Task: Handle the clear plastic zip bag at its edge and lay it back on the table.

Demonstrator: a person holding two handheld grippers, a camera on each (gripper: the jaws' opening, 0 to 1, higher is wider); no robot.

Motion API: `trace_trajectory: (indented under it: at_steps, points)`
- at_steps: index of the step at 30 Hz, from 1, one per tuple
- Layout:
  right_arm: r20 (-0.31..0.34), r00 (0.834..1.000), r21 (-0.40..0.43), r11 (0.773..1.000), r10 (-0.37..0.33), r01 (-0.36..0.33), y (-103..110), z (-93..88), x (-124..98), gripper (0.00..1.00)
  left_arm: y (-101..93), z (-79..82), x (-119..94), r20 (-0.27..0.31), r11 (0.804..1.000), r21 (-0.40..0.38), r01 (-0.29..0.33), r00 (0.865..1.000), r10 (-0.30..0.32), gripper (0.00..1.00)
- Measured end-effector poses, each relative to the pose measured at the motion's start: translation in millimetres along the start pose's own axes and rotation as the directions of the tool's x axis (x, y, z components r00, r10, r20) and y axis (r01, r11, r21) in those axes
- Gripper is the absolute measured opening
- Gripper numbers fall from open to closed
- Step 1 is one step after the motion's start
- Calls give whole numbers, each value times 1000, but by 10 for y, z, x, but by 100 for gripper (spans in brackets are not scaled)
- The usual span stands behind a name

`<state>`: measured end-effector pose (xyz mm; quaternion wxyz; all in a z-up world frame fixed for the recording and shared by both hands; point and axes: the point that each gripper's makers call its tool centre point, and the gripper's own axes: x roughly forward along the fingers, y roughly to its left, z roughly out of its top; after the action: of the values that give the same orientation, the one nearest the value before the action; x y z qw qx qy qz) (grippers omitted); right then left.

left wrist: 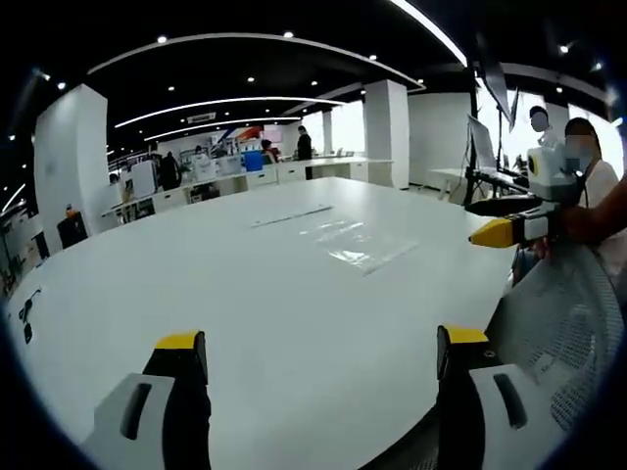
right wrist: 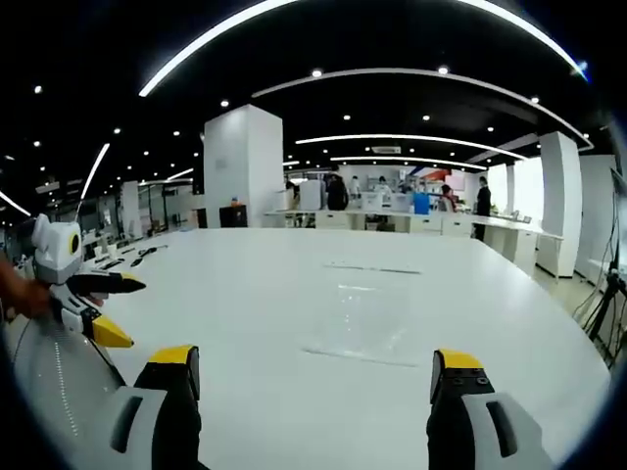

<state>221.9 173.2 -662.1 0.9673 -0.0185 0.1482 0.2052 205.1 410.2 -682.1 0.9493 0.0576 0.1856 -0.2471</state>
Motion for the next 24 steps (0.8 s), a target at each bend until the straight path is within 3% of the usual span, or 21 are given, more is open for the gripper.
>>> trace_trajectory:
  at_steps: [9, 24]
  points:
    - [23, 1000, -7, 1000, -17, 18, -31, 43, -14, 99, -16, -6, 4, -2, 1000, 9, 7, 1000, -7, 96]
    - [0, 1000, -14, 1000, -22, 22, -38, 10, 2, 99, -72, 17, -10, -14, 1000, 8, 14, 1000, -14, 96]
